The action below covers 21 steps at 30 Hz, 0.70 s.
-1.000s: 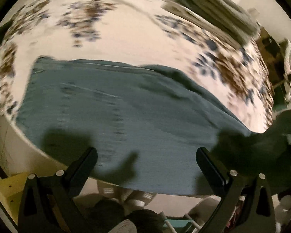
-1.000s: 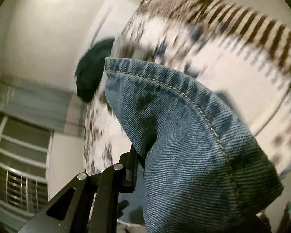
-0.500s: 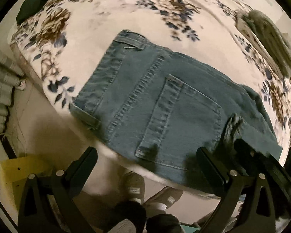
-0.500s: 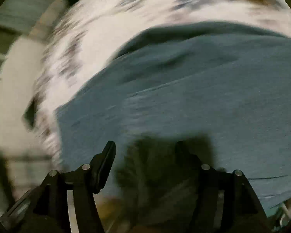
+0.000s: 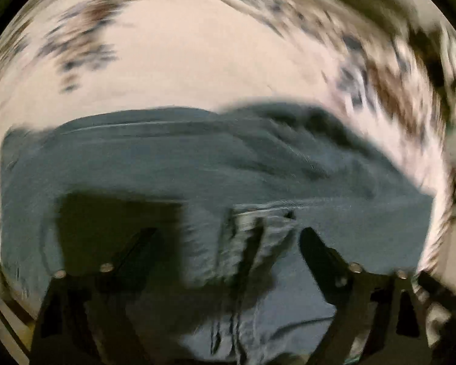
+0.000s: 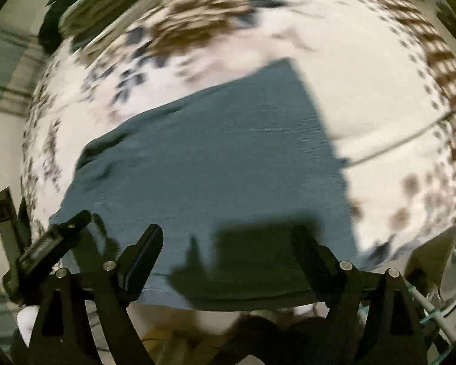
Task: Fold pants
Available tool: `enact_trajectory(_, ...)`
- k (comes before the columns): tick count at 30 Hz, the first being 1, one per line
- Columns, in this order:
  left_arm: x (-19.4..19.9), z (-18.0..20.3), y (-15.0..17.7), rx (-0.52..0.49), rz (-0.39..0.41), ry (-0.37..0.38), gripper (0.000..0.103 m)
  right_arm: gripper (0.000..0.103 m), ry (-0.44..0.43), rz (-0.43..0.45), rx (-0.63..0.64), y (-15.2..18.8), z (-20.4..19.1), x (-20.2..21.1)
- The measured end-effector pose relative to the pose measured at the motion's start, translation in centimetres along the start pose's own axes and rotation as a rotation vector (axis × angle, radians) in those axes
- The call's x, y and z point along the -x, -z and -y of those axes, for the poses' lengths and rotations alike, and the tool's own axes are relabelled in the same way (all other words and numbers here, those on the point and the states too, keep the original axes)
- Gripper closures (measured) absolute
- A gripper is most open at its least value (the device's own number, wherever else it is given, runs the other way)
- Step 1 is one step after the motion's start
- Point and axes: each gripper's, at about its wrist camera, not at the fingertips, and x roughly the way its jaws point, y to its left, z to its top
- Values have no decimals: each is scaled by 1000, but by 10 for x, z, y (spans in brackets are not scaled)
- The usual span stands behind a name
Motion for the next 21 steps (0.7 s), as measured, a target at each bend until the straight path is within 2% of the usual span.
enact_trajectory(1,-7,7,-1,-35,-11,-19,53,15,12,6,-12,-3,11,1)
enact_trajectory(2,-8,14,0,-63,7,-8,67,15,14,10,-22,-4,18,2)
enact_trajectory(4,1,23,5,-105,62,-20,84,15,16,15,-42,-9,30,4)
enact_trajectory(6,17,26,10,-133,122,-22,87,14,8,18,-55,-7,32,4)
enact_trajectory(9,37,15,6,-88,161,18,87,15,0,13,-56,-5,28,-2)
enact_trajectory(11,36,11,2,-84,167,9,87,15,5,7,-34,-8,7,-14)
enact_trajectory(15,21,7,-11,-91,149,-6,87,14,19,-17,7,-1,-5,-18)
enact_trajectory(17,15,10,-4,-94,139,-10,85,14,37,-25,32,1,-10,-20)
enact_trajectory(21,23,0,-1,-33,128,48,82,15,120,-33,71,3,-20,-27)
